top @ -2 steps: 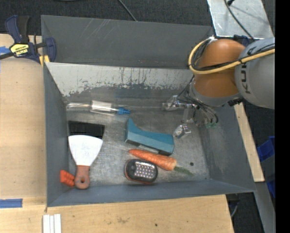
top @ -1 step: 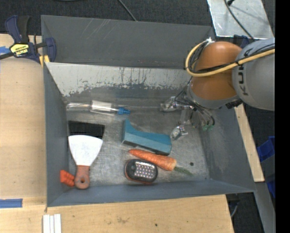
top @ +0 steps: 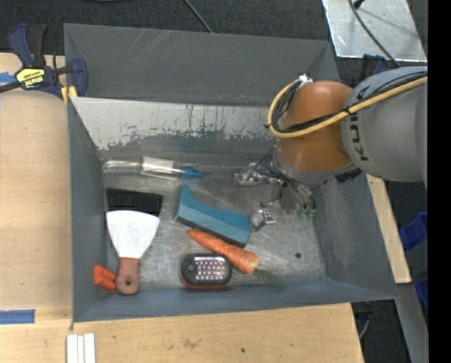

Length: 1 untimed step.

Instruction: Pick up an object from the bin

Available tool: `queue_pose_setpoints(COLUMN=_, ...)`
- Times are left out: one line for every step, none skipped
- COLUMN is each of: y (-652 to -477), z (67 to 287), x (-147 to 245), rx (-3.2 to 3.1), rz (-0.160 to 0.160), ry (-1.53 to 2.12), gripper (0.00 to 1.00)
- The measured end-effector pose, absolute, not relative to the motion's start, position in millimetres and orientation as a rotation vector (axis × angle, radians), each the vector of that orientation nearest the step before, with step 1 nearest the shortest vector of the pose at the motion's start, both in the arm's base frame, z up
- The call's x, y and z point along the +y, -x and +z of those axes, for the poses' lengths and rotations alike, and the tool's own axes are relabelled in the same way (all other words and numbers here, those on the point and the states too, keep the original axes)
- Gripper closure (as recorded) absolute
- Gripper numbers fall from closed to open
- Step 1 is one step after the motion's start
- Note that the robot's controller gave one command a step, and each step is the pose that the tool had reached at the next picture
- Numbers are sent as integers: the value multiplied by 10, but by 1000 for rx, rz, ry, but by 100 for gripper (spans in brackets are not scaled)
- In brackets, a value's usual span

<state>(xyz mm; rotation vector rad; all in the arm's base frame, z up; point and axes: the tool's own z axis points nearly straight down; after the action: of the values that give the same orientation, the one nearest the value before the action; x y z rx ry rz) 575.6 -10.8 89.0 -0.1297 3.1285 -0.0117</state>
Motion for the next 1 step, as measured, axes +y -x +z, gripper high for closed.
queue_pose_setpoints(y=-5794, z=771, x=149, rx=3129, rz=-9, ry=278, gripper=0)
